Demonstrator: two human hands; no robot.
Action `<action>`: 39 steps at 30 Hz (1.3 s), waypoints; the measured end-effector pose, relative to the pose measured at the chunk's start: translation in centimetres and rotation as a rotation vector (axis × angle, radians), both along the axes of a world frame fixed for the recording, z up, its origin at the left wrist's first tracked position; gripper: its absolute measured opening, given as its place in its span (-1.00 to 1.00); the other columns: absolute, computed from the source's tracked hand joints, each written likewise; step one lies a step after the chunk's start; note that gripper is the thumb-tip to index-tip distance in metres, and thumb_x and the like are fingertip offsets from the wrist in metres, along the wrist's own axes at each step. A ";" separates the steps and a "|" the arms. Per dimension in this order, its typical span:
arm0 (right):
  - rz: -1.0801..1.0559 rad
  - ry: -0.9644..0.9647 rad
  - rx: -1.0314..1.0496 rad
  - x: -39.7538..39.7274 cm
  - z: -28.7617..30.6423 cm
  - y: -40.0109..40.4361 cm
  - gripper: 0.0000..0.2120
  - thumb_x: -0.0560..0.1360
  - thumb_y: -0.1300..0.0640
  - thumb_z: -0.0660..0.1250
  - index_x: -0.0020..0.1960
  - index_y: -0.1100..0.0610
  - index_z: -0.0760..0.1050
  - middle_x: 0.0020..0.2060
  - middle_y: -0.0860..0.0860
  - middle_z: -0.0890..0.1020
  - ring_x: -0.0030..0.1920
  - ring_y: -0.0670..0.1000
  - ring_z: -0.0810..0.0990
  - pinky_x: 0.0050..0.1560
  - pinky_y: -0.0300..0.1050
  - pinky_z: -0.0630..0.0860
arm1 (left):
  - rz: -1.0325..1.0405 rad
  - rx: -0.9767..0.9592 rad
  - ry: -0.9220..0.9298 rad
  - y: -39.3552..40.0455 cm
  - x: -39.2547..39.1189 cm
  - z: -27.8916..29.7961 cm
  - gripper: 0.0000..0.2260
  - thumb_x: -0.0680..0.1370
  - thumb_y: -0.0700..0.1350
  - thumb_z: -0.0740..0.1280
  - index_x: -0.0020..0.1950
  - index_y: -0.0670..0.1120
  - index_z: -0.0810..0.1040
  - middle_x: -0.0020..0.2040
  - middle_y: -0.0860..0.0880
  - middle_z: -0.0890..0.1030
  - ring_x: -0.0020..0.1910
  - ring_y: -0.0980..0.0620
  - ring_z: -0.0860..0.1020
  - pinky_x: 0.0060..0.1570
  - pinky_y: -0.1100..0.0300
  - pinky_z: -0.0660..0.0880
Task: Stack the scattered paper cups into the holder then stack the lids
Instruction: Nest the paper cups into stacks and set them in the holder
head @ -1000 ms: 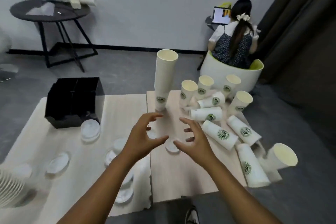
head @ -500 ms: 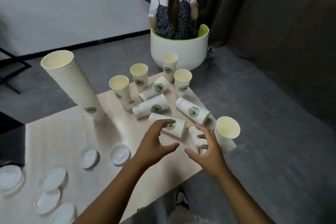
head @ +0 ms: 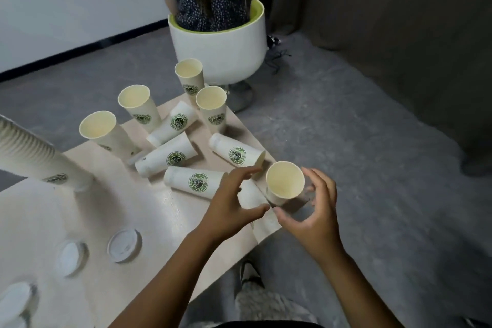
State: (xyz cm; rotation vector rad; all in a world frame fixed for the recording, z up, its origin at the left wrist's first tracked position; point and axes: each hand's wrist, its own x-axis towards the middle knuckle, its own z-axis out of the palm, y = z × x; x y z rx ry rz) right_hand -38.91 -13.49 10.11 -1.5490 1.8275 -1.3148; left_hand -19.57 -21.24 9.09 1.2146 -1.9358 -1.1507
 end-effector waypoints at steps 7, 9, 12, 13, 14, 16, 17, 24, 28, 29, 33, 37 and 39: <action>0.011 -0.089 0.170 -1.8 -4.5 -1.4 0.13 0.17 0.01 0.73 0.58 -0.08 0.18 0.45 -0.19 0.26 0.50 -0.06 0.26 0.41 0.09 0.43 | -0.090 0.043 -0.161 -0.1 0.9 -2.7 -0.37 0.39 -0.02 0.64 0.39 0.14 0.46 0.24 0.45 0.40 0.33 0.19 0.44 0.27 0.15 0.45; 0.016 -0.124 0.205 -1.8 -5.3 -2.0 0.15 0.16 0.03 0.74 0.58 -0.09 0.17 0.44 -0.19 0.30 0.50 -0.02 0.28 0.39 0.15 0.46 | -0.135 0.038 -0.201 -0.3 0.9 -2.9 -0.37 0.37 -0.03 0.64 0.38 0.11 0.47 0.20 0.51 0.35 0.31 0.24 0.39 0.27 0.08 0.44; 0.033 -0.163 0.228 -1.9 -5.8 -2.8 0.12 0.20 0.06 0.73 0.60 -0.06 0.17 0.40 -0.28 0.32 0.49 -0.02 0.30 0.41 0.12 0.44 | -0.201 -0.005 -0.255 -1.0 0.8 -3.6 -0.33 0.34 0.07 0.62 0.40 0.09 0.46 0.27 0.47 0.38 0.33 0.32 0.34 0.41 -0.14 0.38; 0.037 -0.171 0.226 -2.1 -5.9 -3.0 0.10 0.21 0.06 0.72 0.60 -0.05 0.18 0.38 -0.33 0.30 0.49 -0.03 0.30 0.42 0.11 0.44 | -0.224 -0.023 -0.273 -1.3 0.7 -3.8 -0.32 0.33 0.10 0.61 0.39 0.11 0.45 0.31 0.43 0.41 0.35 0.33 0.34 0.46 -0.23 0.31; 0.038 -0.174 0.224 -2.2 -6.0 -3.2 0.09 0.22 0.04 0.72 0.59 -0.05 0.20 0.38 -0.34 0.31 0.48 -0.04 0.31 0.42 0.10 0.44 | -0.251 -0.045 -0.297 -1.5 0.6 -4.1 -0.31 0.32 0.13 0.60 0.39 0.12 0.44 0.34 0.37 0.44 0.37 0.31 0.35 0.49 -0.29 0.23; 0.039 -0.177 0.222 -2.4 -6.2 -3.5 0.05 0.21 -0.02 0.70 0.57 -0.07 0.23 0.40 -0.24 0.38 0.46 -0.06 0.34 0.38 0.11 0.48 | -0.311 -0.089 -0.356 -2.1 0.4 -4.6 -0.28 0.29 0.17 0.59 0.40 0.15 0.43 0.40 0.23 0.48 0.41 0.19 0.40 0.50 -0.35 0.14; 0.040 -0.177 0.223 -2.6 -6.2 -3.7 0.03 0.21 -0.04 0.70 0.55 -0.08 0.25 0.41 -0.18 0.41 0.45 -0.06 0.35 0.36 0.12 0.50 | -0.340 -0.107 -0.389 -2.3 0.3 -4.8 -0.26 0.28 0.18 0.59 0.41 0.17 0.42 0.42 0.18 0.48 0.43 0.13 0.41 0.49 -0.35 0.16; 0.037 -0.196 0.193 -3.9 -5.7 -4.1 -0.08 0.24 0.06 0.72 0.48 -0.02 0.33 0.37 -0.13 0.49 0.38 -0.11 0.48 0.27 0.03 0.58 | -0.555 -0.172 -0.594 -3.3 -0.9 -5.4 -0.23 0.30 0.15 0.61 0.47 0.14 0.44 0.52 0.11 0.42 0.54 0.03 0.31 0.49 -0.06 0.27; 0.008 -0.182 0.183 -5.1 -5.5 -3.3 -0.11 0.25 0.10 0.71 0.47 0.05 0.35 0.35 -0.11 0.50 0.35 -0.21 0.48 0.29 -0.26 0.49 | -0.670 -0.202 -0.698 -3.7 -1.5 -6.2 -0.23 0.32 0.16 0.59 0.50 0.14 0.42 0.55 0.13 0.38 0.58 0.03 0.25 0.49 -0.09 0.23; 0.005 -0.183 0.184 -5.4 -5.5 -3.2 -0.11 0.26 0.11 0.71 0.47 0.05 0.35 0.35 -0.11 0.50 0.35 -0.20 0.47 0.29 -0.29 0.47 | -0.700 -0.216 -0.726 -3.8 -1.5 -6.5 -0.22 0.32 0.15 0.59 0.51 0.14 0.42 0.56 0.12 0.37 0.59 0.02 0.25 0.50 -0.10 0.22; 0.001 -0.165 0.188 -5.8 -5.5 -2.7 -0.12 0.26 0.14 0.71 0.47 0.07 0.35 0.35 -0.11 0.49 0.37 -0.27 0.43 0.29 -0.38 0.40 | -0.793 -0.326 -0.787 -4.2 -1.9 -7.3 -0.19 0.26 0.14 0.60 0.49 0.14 0.43 0.50 0.05 0.47 0.54 -0.09 0.37 0.44 -0.18 0.28; 0.010 -0.163 0.206 -5.7 -5.3 -2.5 -0.10 0.27 0.11 0.71 0.49 0.10 0.34 0.38 -0.07 0.49 0.39 -0.23 0.43 0.31 -0.37 0.40 | -0.792 -0.399 -0.771 -4.3 -2.4 -8.2 -0.16 0.21 0.15 0.60 0.46 0.15 0.42 0.44 0.06 0.51 0.48 -0.11 0.41 0.40 -0.20 0.31; 0.015 -0.155 0.211 -5.8 -5.0 -2.4 -0.10 0.26 0.08 0.70 0.49 0.08 0.34 0.38 -0.08 0.49 0.39 -0.21 0.44 0.29 -0.38 0.40 | -0.774 -0.382 -0.755 -4.1 -2.5 -8.4 -0.17 0.22 0.17 0.58 0.47 0.17 0.40 0.42 0.06 0.49 0.47 -0.10 0.38 0.42 -0.20 0.26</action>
